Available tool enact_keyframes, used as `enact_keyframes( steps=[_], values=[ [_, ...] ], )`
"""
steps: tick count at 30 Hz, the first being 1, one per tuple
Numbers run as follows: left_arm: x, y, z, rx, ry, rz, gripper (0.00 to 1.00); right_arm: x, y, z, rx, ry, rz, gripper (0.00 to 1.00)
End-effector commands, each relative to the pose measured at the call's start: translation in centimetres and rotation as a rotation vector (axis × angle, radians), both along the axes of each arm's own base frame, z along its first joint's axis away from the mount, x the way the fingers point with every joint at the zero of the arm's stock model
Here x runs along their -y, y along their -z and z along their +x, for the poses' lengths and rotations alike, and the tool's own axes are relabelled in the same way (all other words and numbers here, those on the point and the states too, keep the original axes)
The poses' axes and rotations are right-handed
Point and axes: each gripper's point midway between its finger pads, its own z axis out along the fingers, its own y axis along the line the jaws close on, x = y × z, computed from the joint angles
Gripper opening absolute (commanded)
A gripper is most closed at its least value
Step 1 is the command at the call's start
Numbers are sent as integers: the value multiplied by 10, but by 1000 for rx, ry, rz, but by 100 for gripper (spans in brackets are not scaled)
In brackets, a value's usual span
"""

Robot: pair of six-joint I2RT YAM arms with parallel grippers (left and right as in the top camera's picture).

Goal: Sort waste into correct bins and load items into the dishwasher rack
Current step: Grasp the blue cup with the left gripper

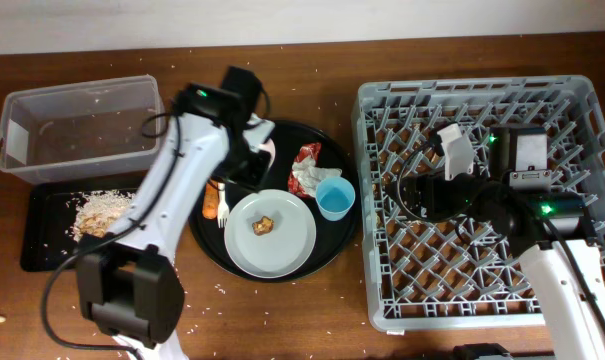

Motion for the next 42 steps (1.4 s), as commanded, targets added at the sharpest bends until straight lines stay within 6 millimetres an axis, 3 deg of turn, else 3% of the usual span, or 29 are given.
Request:
enact_keyframes(
  steps=[1,11,14,20,24,25,27,29,31,34,36,39,42],
  values=[
    [36,26,-28,-22,208,5,45,2,-5,3,20,0,-7,86],
    [96,74,-84,-3,458,81,39,2,-4,0,4,0,-7,86],
    [91,82,-82,30,412,136,39,2,-2,-2,-7,0,-7,86],
    [85,80,-60,129,279,190,36,2,-2,-2,-6,0,-7,86],
    [85,56,-41,199,199,98,36,2,-2,-2,-7,0,-7,86],
    [86,42,-34,232,175,41,37,2,-2,-2,-6,0,-7,86],
    [83,13,-21,295,124,-65,47,2,-2,-2,-6,0,-7,86],
    [90,-9,-6,325,89,-229,63,2,-2,-2,-6,0,-7,86],
    [92,-17,4,315,67,-335,66,2,-3,-1,-3,0,-6,86],
    [66,-30,29,353,-12,-363,66,3,-10,9,3,68,38,80],
    [59,-42,39,383,-28,-369,66,8,-12,20,4,162,35,80],
    [62,-55,48,425,-24,-386,66,9,-8,25,8,218,-26,81],
    [73,-45,50,423,19,-380,64,13,-5,26,17,241,-75,81]
  ],
)
